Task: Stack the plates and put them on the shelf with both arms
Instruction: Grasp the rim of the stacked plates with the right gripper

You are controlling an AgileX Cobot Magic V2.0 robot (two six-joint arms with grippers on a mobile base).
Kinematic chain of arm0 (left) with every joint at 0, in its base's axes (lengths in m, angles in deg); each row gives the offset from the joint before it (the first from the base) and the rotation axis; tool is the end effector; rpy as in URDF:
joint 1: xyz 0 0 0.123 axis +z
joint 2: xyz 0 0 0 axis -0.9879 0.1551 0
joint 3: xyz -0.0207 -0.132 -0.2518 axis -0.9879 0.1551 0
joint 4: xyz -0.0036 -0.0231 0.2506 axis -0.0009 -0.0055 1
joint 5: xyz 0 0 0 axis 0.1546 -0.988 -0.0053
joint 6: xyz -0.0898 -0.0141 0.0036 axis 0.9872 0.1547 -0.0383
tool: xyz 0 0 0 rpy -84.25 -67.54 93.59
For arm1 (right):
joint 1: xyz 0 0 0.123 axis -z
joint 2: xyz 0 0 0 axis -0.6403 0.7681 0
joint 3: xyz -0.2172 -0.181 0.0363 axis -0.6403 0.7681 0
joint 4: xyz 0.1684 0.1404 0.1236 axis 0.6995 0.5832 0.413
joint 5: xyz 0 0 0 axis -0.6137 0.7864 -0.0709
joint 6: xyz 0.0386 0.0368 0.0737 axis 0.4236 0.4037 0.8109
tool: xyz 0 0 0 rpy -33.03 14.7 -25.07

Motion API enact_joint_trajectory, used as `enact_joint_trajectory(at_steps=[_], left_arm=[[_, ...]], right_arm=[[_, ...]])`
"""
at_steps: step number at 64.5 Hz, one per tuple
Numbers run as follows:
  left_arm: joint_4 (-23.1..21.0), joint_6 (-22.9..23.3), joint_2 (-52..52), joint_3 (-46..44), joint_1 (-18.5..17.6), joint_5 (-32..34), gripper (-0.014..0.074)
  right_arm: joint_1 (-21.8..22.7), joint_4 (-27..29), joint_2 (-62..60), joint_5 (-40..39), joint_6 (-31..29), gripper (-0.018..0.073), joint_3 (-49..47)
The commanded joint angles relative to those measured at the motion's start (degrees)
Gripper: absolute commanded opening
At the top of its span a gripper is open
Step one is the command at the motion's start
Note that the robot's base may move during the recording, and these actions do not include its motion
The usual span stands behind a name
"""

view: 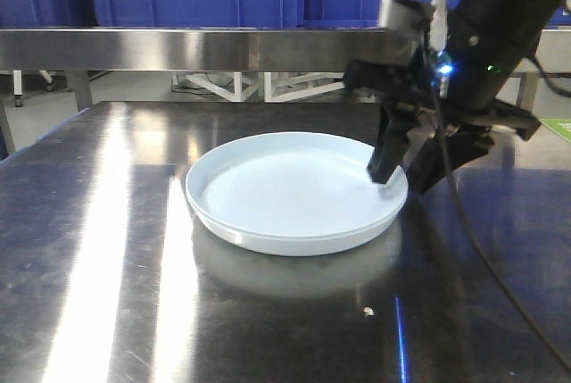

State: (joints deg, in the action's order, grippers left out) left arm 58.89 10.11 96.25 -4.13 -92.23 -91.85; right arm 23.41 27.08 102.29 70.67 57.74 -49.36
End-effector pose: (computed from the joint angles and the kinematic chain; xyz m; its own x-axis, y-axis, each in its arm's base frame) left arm 0.1037 -0.0221 0.2880 -0.1023 0.0076 -0.9947 0.2084 0.9780 -0.0140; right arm 0.3395 0.1239 0.2100 -0.9534 0.0295 -0.3002 -0.0780 0.9373 0.3398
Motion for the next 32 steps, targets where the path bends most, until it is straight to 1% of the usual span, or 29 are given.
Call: enact_joint_trajectory(at_steps=[1,15,19,21,32], left_arm=[[-0.5,0.2,0.2,-1.6,0.1,4.9,0.0082],[-0.5,0.2,0.2,-1.6,0.1,4.9,0.0082],[-0.5,0.2,0.2,-1.6,0.1,4.9,0.0082],[-0.5,0.2,0.2,-1.6,0.1,4.9,0.0082],[-0.5,0.2,0.2,-1.6,0.1,4.9,0.0082]], right_arm=[[-0.9,0.6,-1.8,-1.8,-0.1,0.0356,-1.5],[-1.9,0.6,-1.0,-2.6,0.0,0.0351,-1.5],[-1.9,0.6,-1.0,-2.7,0.2,0.0331,-1.5],[-1.9,0.6,-1.0,-2.7,0.3,0.0307,-1.5],[-1.9,0.6,-1.0,-3.1,0.4,0.0083,-1.5]])
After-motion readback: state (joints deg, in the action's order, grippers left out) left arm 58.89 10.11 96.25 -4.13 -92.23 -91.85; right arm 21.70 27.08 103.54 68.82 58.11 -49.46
